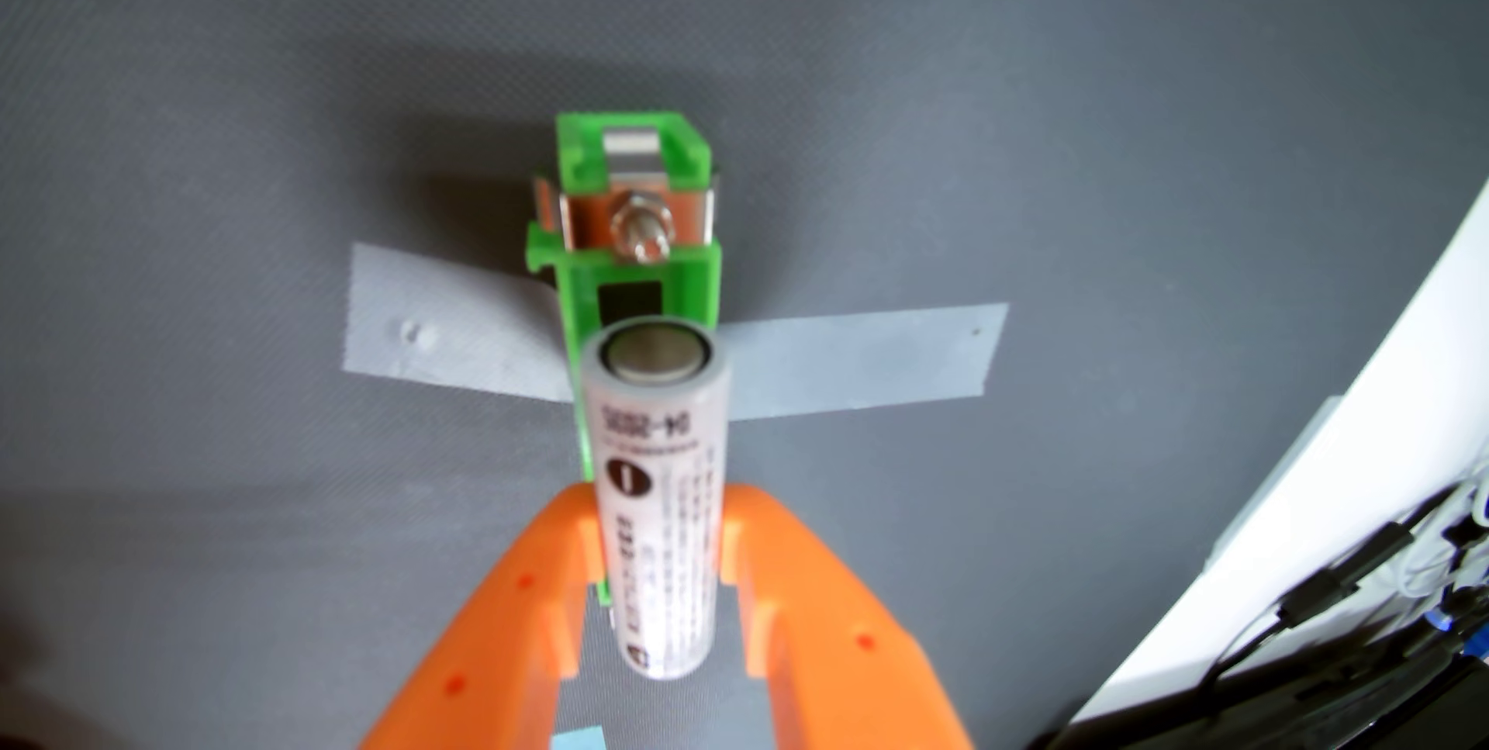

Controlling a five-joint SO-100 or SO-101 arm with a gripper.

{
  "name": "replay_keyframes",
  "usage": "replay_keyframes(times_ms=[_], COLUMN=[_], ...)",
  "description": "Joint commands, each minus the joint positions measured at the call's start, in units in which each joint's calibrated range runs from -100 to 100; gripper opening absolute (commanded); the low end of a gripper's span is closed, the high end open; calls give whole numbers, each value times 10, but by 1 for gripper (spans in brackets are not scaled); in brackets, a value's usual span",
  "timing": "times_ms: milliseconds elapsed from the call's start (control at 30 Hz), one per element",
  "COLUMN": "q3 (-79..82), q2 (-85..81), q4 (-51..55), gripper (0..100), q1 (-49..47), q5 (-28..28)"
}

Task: Insert Battery

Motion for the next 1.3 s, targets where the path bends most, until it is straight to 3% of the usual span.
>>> replay_keyframes(times_ms=[0,967,1267], q3=[6,37,39], q2=[-9,-11,-11], q4=[-11,-42,-35], gripper=[1,2,18], q1=[3,-5,-10], q5=[2,2,2])
